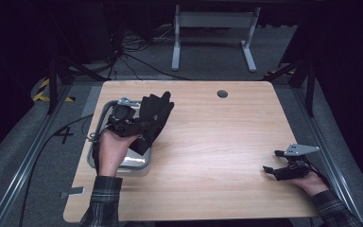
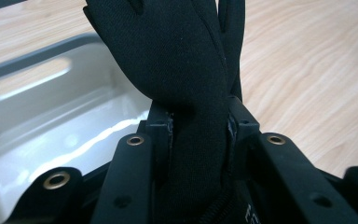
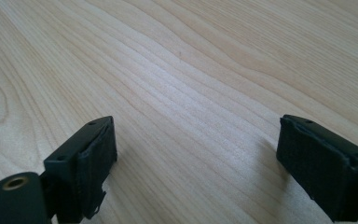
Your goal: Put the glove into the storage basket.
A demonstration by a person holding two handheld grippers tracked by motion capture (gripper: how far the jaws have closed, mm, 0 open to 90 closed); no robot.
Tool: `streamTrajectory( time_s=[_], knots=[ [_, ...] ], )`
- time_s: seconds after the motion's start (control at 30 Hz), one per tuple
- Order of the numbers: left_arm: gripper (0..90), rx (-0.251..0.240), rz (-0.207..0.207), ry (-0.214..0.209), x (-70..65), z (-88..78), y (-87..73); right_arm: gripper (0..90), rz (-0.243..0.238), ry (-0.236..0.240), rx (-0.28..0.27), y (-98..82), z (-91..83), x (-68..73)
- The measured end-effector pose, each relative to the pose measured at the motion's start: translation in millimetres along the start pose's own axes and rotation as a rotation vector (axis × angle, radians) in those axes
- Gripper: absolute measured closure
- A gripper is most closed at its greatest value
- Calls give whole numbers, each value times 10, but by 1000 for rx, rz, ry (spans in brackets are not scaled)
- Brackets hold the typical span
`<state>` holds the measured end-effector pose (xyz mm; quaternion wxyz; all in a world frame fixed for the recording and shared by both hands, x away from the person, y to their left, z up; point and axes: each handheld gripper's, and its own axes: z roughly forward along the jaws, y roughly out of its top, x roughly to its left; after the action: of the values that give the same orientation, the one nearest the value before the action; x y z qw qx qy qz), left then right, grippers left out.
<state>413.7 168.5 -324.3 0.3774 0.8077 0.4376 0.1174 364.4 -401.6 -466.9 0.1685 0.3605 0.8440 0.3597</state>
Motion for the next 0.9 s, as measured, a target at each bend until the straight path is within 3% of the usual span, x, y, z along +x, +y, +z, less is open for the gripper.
streamTrajectory(
  time_s=[0.13,0.27,0.53,0.9],
  knots=[
    [692,0,-66,41,199,-63,-156,125,0,-2,0,1,2,0],
    [692,16,-103,47,311,-25,-255,125,3,-2,1,2,2,2],
    [690,101,-120,52,443,215,-386,125,4,-3,1,3,3,2],
    [681,196,-120,77,542,440,-419,125,4,-3,1,3,3,2]
  ],
)
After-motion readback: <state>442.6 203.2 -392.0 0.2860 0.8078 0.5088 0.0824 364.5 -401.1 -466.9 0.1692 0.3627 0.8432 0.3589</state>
